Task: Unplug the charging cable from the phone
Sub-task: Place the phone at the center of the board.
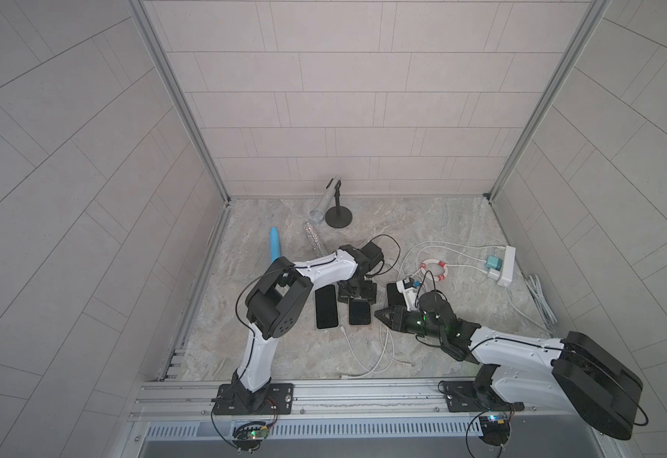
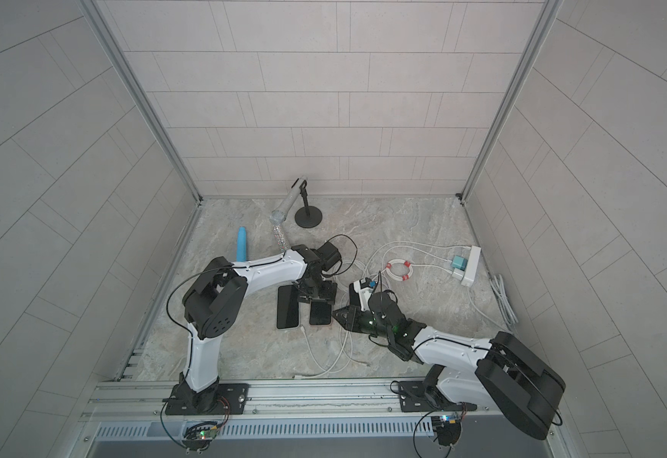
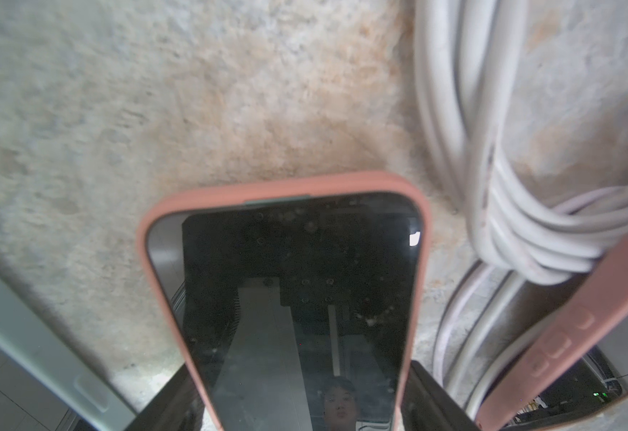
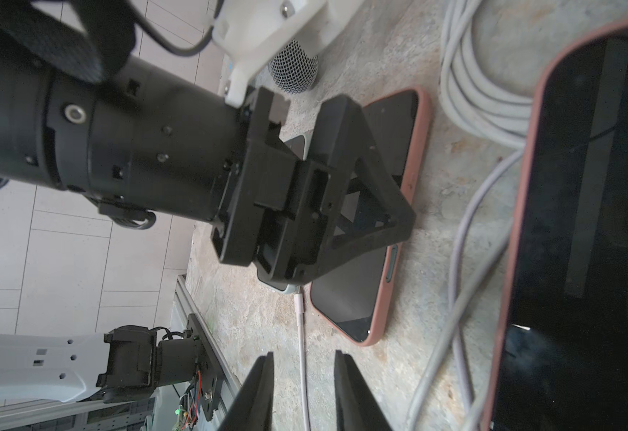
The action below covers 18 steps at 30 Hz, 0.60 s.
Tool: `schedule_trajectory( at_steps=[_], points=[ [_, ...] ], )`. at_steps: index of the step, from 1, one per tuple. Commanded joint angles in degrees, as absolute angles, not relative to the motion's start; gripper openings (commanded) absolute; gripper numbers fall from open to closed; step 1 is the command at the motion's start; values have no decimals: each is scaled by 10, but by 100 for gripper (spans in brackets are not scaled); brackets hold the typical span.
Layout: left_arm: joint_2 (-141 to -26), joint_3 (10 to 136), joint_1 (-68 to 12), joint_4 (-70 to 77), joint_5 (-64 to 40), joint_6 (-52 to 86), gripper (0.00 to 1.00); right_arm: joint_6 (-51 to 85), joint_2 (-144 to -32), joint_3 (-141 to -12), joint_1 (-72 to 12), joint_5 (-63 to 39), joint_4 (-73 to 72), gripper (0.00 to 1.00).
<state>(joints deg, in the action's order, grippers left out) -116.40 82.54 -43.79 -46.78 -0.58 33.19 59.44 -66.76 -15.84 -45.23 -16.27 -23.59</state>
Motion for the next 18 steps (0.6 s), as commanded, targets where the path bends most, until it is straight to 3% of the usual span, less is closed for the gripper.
schedule_trajectory(
  at_steps=[1,9,18],
  points=[
    [-1166,834,-439,-476,-5,333,42,594,-667,-160,-450,-163,-230,34],
    [-1155,840,-439,-484,10,330,71,585,-643,-164,-446,-157,-198,48],
    [-1142,848,-439,-491,19,327,93,551,-569,-176,-424,-143,-104,67]
  ],
)
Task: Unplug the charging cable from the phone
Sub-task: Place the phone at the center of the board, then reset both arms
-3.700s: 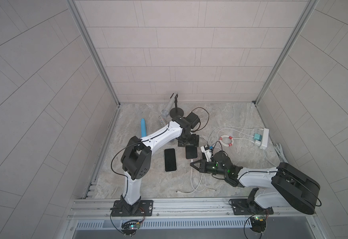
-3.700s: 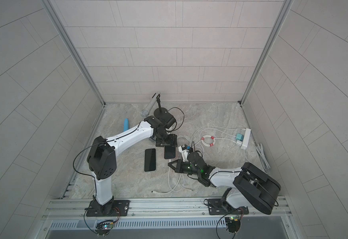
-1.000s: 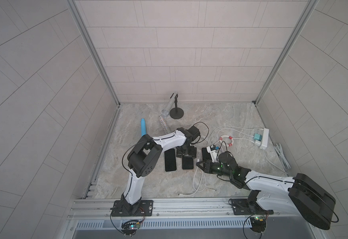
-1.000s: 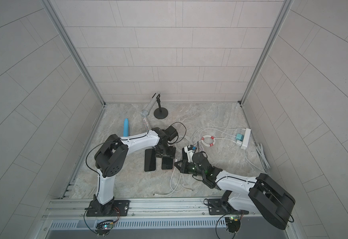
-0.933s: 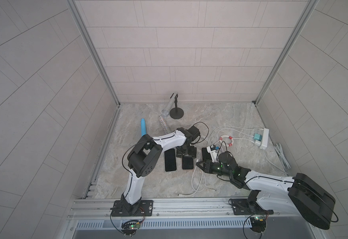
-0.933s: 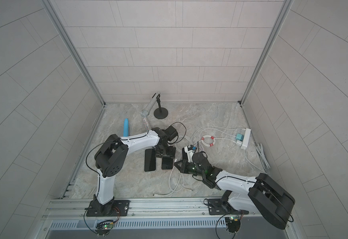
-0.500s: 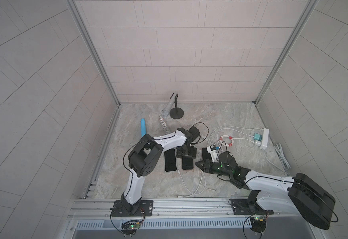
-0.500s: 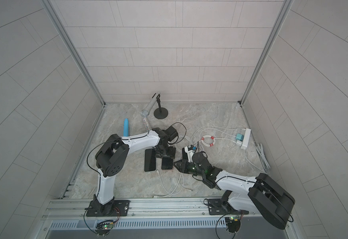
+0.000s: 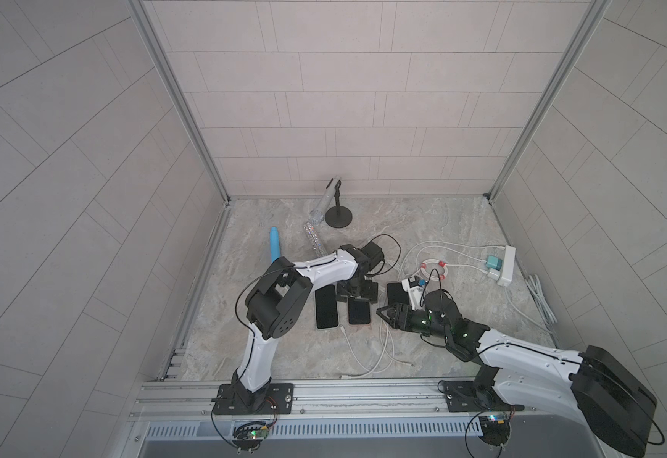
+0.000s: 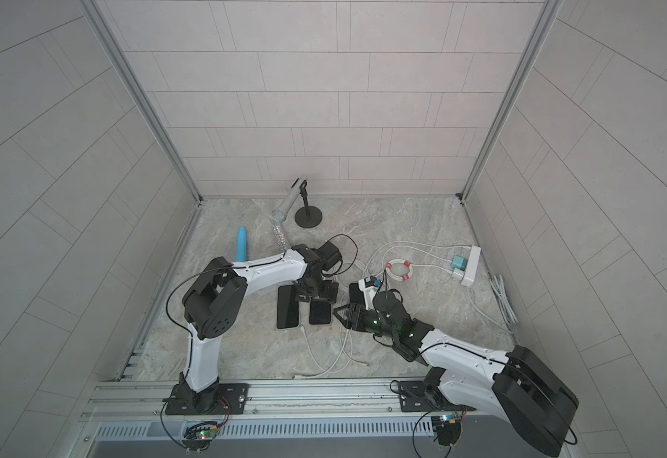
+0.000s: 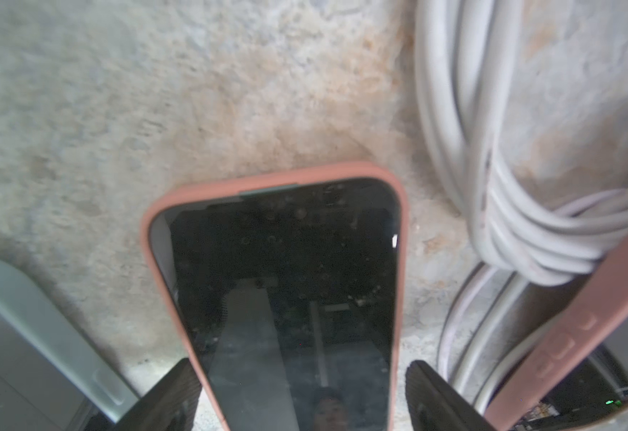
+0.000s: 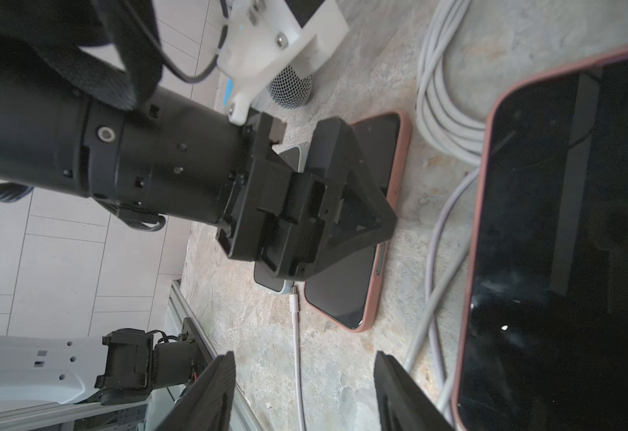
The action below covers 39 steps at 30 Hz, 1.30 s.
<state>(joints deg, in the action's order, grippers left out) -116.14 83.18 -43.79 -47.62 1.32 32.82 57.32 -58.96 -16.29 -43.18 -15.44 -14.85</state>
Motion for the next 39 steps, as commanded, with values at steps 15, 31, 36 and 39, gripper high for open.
schedule_trajectory(
  at_steps=[15,31,36,39],
  points=[
    [-1084,861,-437,-504,46,326,100,471,-435,-215,-313,-163,77,100],
    [-870,802,-383,-407,175,265,100,311,-419,-326,-204,81,223,100],
    [-769,705,-343,-308,290,191,100,270,-430,-310,-135,173,162,100],
    [-710,625,-304,-222,328,150,100,225,-431,-270,-117,212,65,100]
  ],
)
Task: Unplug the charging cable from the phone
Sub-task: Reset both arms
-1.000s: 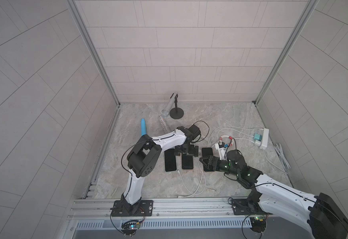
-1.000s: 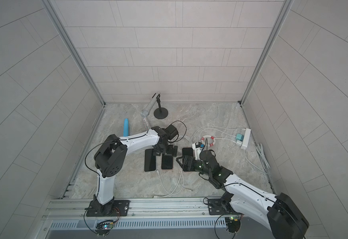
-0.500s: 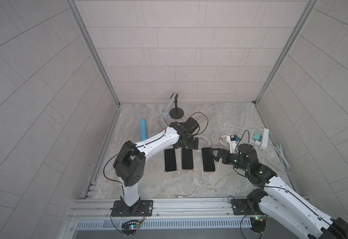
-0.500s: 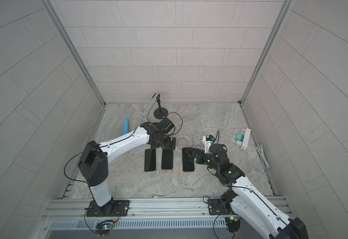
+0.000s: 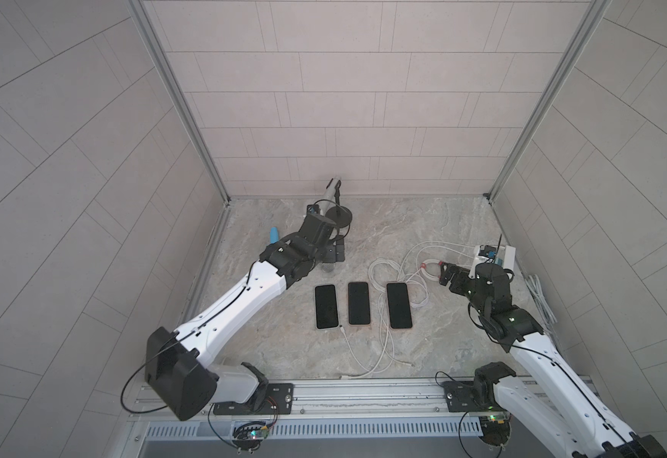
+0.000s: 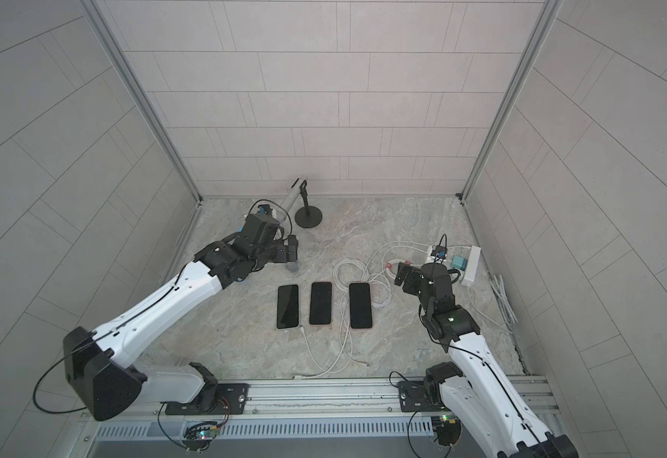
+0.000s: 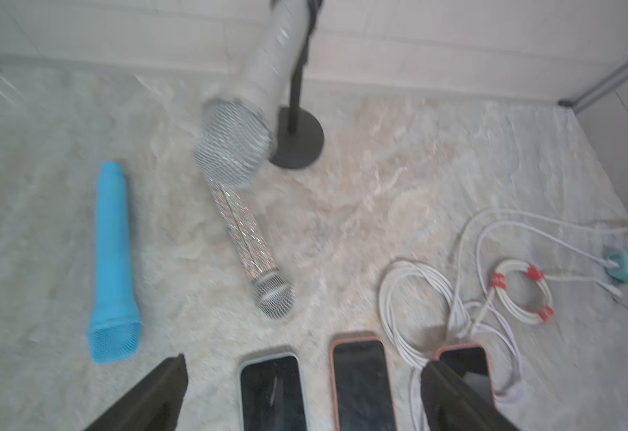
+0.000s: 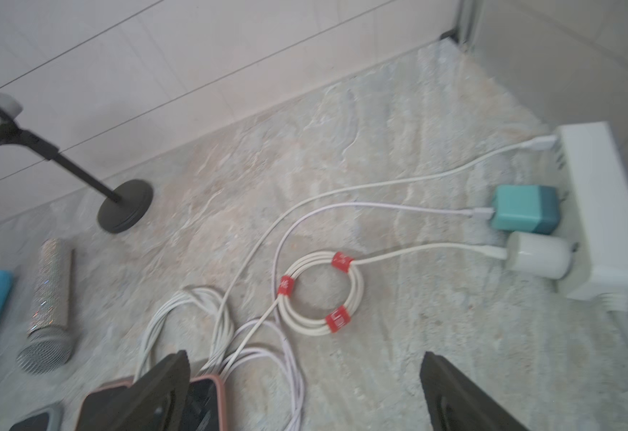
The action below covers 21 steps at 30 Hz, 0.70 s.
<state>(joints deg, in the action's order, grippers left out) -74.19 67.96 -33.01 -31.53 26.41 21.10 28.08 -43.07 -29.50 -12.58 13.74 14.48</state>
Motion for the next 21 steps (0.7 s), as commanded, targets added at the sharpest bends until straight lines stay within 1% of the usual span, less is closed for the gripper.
schedule_trajectory(
  at_steps=[1,4,8,10,12,15,17,18,19,21],
  points=[
    [-692,597,-282,-197,327,142,100,212,-434,-256,-112,220,31,100],
    [-661,538,-211,-129,306,147,100,172,-471,-232,-96,236,-65,100],
    [-686,491,-94,-45,252,167,100,133,-577,-222,-66,221,-176,100],
    [-714,471,-27,-13,182,189,100,138,-628,-220,-53,219,-218,100],
    [-737,440,16,34,136,192,100,132,-677,-213,-47,212,-273,100],
    [-755,375,29,156,118,151,100,122,-732,-206,-45,214,-330,100],
    [-762,326,28,241,119,126,100,113,-745,-225,-44,209,-314,100],
    [-770,306,30,289,124,117,100,103,-755,-227,-43,209,-328,100],
    [-771,301,33,296,114,104,100,95,-765,-226,-42,209,-351,100],
    [-771,312,33,253,108,83,100,84,-777,-226,-37,209,-373,100]
  ],
)
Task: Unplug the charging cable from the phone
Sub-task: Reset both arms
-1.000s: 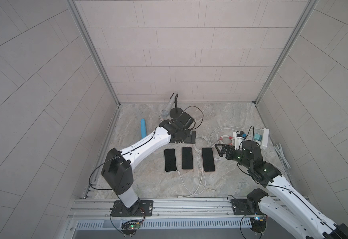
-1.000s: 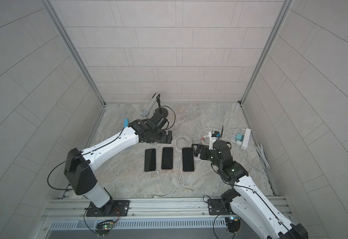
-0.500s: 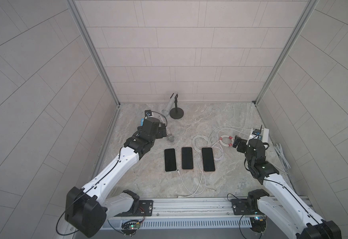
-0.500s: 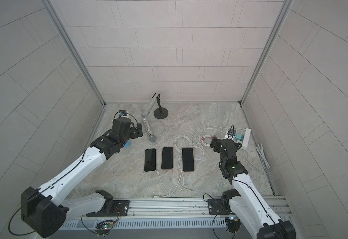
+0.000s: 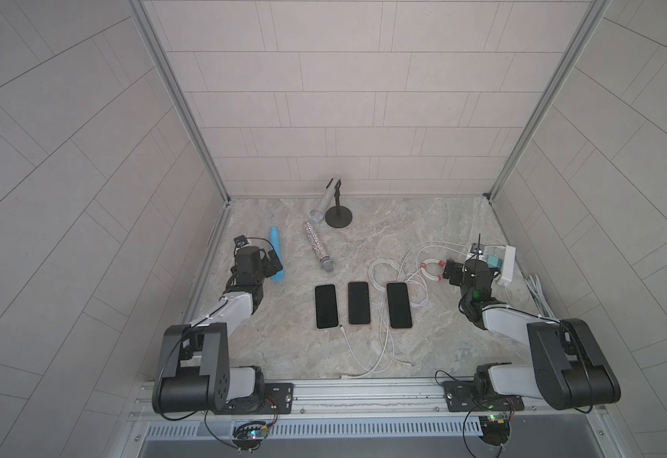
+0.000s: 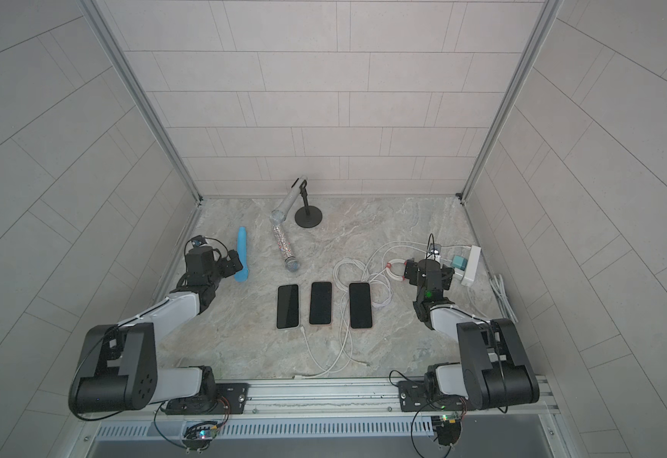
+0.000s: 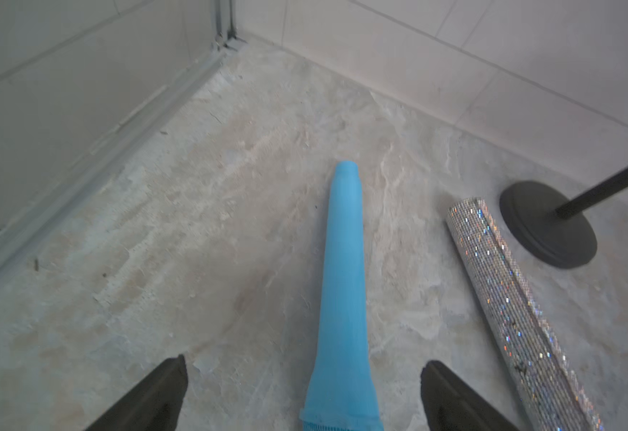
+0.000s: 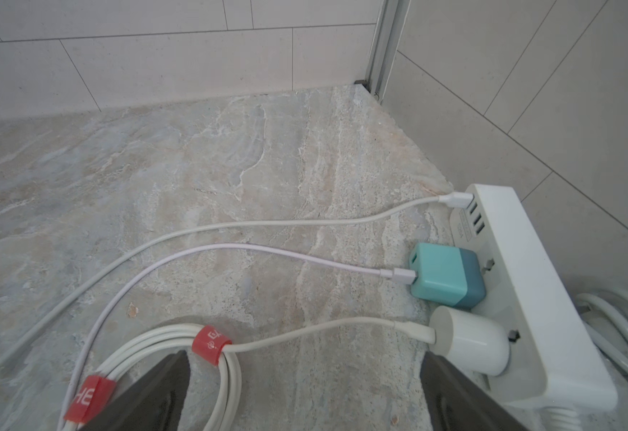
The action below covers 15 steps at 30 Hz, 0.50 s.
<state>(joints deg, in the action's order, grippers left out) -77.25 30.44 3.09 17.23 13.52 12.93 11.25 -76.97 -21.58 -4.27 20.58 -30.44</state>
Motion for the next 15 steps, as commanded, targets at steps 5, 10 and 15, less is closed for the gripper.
schedule_trajectory(
  at_steps=[5,10,15],
  points=[
    [-825,259,24,386,93,72,100,78,-793,-202,-3,154,-451,100],
    [-866,256,6,420,46,27,100,77,-883,-173,39,13,-602,100],
    [-886,247,-11,452,46,0,100,76,-893,-195,45,-18,-568,100]
  ],
)
